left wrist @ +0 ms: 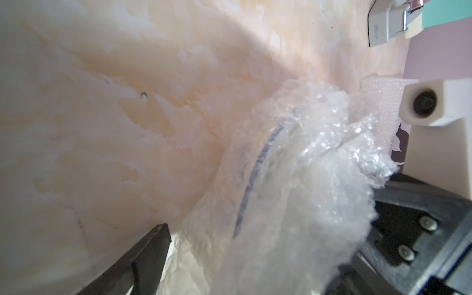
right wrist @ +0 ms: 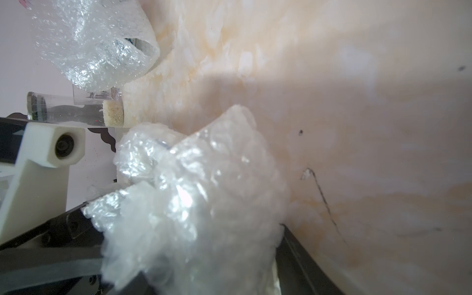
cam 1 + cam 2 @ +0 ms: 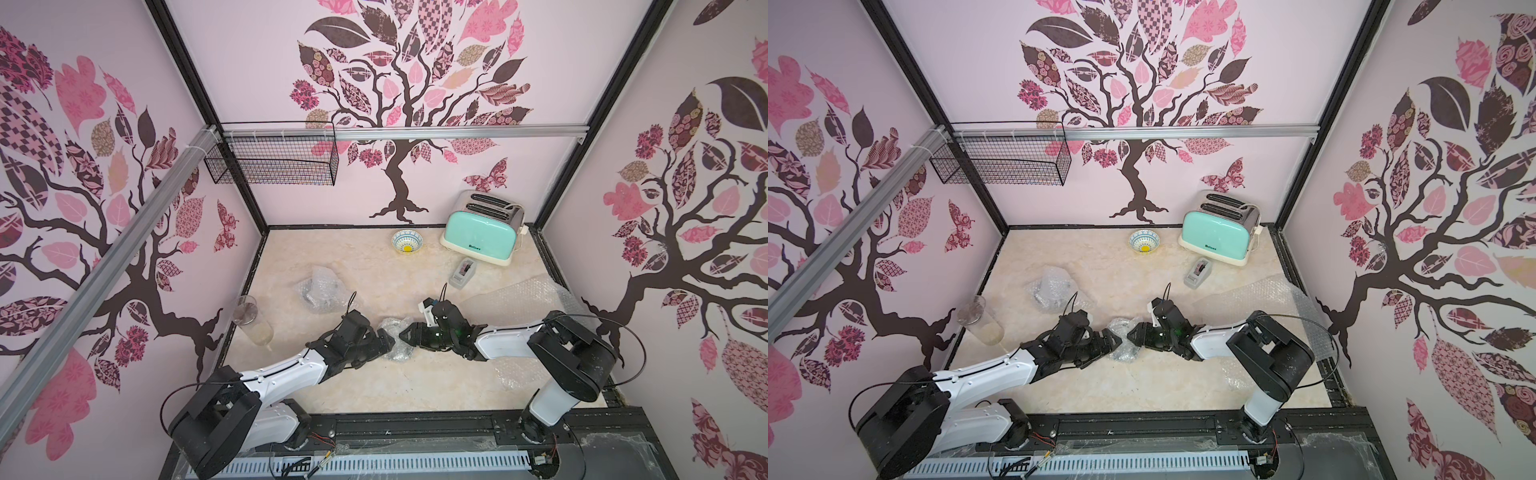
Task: Wrap bowls in bubble wrap
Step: Wrap the bowl in bubble wrap.
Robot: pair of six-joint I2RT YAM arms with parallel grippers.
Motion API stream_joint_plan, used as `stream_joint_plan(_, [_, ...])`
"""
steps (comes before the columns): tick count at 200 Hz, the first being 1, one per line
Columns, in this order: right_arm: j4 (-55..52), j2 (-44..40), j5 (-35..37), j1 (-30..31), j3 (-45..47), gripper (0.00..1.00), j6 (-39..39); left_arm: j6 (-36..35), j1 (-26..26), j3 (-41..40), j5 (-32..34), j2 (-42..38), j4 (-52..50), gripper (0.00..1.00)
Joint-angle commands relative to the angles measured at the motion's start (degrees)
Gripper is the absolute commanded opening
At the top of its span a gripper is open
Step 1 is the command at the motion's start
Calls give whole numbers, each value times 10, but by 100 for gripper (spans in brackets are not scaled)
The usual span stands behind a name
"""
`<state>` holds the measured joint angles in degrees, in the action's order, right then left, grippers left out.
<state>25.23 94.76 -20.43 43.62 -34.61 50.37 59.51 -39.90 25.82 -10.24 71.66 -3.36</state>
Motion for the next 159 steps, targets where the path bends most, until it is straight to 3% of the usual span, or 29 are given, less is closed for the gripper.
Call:
stream_joint_plan(1, [-29, -6, -9, 10, 17, 58, -3, -16, 2, 14, 28, 24, 6, 91])
stream_joint_plan(44, [-46, -20, -11, 9, 19, 60, -21, -44, 6, 37, 39, 86, -7, 87])
stream_joint_plan(87, [-140, -80, 40, -3, -3, 70, -101, -113, 6, 55, 48, 95, -53, 77])
stream_joint_plan(112, [-170, -103, 32, -28, -16, 73, -136, -150, 9, 59, 39, 99, -61, 72])
stream_joint_plan(159, [-246, -132, 40, -43, -64, 74, -231, -189, 26, 82, 1, 95, -78, 74])
